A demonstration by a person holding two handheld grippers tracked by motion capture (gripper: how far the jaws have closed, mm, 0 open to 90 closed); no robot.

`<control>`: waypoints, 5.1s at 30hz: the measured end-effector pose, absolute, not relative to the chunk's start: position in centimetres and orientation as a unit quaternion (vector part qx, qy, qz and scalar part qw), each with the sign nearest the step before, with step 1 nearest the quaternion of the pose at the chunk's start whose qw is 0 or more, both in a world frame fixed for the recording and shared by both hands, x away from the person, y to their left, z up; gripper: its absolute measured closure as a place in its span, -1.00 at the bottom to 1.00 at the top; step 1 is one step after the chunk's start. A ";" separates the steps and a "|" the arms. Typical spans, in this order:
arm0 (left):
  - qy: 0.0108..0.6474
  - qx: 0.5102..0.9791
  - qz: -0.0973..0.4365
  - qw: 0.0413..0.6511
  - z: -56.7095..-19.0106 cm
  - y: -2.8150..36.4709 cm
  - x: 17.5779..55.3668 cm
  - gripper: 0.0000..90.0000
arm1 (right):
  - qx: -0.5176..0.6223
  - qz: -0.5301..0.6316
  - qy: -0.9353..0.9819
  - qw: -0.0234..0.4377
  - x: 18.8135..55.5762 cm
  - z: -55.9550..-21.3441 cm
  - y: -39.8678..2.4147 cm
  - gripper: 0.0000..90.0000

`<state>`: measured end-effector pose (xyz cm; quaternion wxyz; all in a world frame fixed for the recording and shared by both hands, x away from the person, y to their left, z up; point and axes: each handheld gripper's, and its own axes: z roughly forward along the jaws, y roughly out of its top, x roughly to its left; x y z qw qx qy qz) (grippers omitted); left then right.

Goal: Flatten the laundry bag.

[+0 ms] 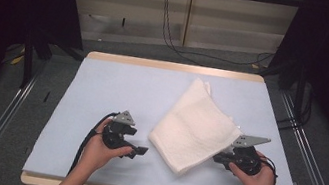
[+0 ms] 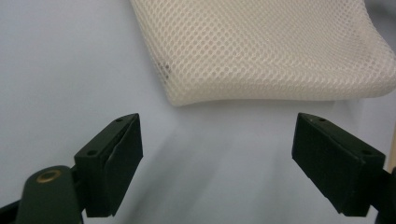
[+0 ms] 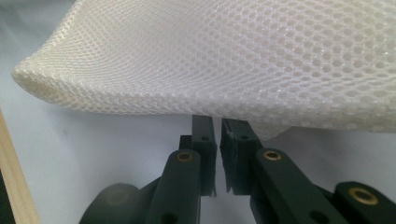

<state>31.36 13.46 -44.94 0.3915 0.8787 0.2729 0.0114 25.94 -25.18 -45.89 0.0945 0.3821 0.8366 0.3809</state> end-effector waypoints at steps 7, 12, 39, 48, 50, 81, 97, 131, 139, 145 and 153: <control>0.249 0.884 0.016 0.396 -44.3 11.7 30.8 -0.45 | 0.384 0.381 0.836 0.091 26.0 -46.1 -25.0 0.87; 0.234 0.888 0.010 0.397 -43.8 10.6 30.4 -0.34 | 0.387 0.376 0.837 0.090 26.0 -46.1 -25.0 0.87; 0.171 0.933 0.028 0.317 -47.0 6.1 29.2 -0.30 | 0.392 0.363 0.842 0.078 26.0 -46.8 -25.1 0.83; 0.166 0.934 0.030 0.316 -46.4 6.0 28.8 -0.30 | 0.390 0.362 0.844 0.074 26.0 -46.9 -25.1 0.82; 0.158 0.931 0.037 0.328 -45.9 6.0 28.9 -0.30 | 0.388 0.361 0.845 0.075 26.1 -46.9 -25.1 0.82; 0.203 0.919 0.018 0.338 -46.4 5.2 29.1 0.87 | 0.394 0.362 0.842 0.074 25.9 -47.0 -25.4 0.71; 0.281 0.861 -0.031 0.422 -44.0 7.7 30.6 0.91 | 0.395 0.368 0.836 0.098 25.6 -47.1 -25.7 0.94; 0.353 0.814 0.004 0.461 -43.0 12.9 33.1 0.90 | 0.416 0.369 0.819 0.143 26.8 -47.3 -25.8 0.93; 0.367 0.807 0.015 0.463 -43.2 14.0 33.7 0.90 | 0.417 0.368 0.819 0.144 26.8 -47.3 -25.7 0.93; 0.378 0.802 0.031 0.461 -43.2 14.5 33.9 0.90 | 0.416 0.369 0.819 0.144 26.8 -47.3 -25.7 0.93; 0.380 0.802 0.051 0.457 -43.2 15.0 34.1 0.89 | 0.413 0.368 0.820 0.145 26.7 -47.3 -25.6 0.93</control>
